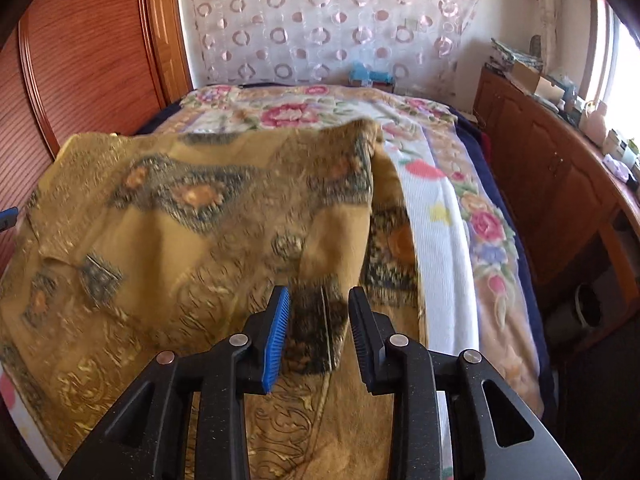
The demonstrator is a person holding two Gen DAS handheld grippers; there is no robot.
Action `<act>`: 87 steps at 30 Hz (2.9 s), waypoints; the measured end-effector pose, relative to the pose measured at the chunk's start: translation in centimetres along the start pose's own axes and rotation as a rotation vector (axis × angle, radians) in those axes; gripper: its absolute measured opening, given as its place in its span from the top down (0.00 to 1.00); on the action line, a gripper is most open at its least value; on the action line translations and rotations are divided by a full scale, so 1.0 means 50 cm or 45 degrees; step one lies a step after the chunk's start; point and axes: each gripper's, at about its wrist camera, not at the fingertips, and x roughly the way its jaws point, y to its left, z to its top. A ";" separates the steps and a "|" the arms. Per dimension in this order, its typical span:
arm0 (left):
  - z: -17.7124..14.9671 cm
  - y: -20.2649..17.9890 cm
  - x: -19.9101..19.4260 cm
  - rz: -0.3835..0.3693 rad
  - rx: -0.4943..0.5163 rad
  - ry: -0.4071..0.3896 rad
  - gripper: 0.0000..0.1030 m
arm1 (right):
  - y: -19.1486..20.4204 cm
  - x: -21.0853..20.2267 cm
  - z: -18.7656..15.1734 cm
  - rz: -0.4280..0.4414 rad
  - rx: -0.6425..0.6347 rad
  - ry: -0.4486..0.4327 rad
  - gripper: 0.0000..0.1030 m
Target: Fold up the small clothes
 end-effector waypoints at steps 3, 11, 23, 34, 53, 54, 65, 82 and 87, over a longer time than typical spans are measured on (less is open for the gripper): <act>-0.011 -0.002 0.021 0.006 -0.005 0.041 0.32 | -0.017 -0.006 -0.006 0.000 0.029 0.014 0.69; -0.029 -0.012 0.045 0.056 0.041 0.039 0.31 | -0.052 0.000 -0.009 0.013 0.057 -0.004 0.66; -0.036 -0.032 0.050 0.104 0.121 0.051 0.23 | -0.031 0.035 -0.027 -0.019 0.013 -0.005 0.60; 0.009 0.035 -0.012 0.081 -0.031 -0.134 0.43 | -0.032 0.041 -0.025 -0.019 0.014 -0.004 0.58; 0.026 0.071 0.037 0.092 -0.043 -0.071 0.97 | -0.034 0.040 -0.025 -0.020 0.012 -0.005 0.58; 0.026 0.064 0.030 0.090 -0.032 -0.085 0.97 | -0.033 0.039 -0.025 -0.025 0.010 -0.006 0.58; 0.057 0.020 -0.012 0.029 0.017 -0.127 0.98 | -0.025 0.044 0.000 0.072 0.009 0.037 0.97; -0.063 -0.001 -0.233 -0.109 -0.038 -0.297 0.98 | -0.046 -0.199 -0.049 0.091 0.004 -0.253 0.99; -0.127 0.004 -0.249 -0.089 -0.075 -0.265 0.98 | -0.043 -0.226 -0.117 0.115 0.002 -0.249 0.99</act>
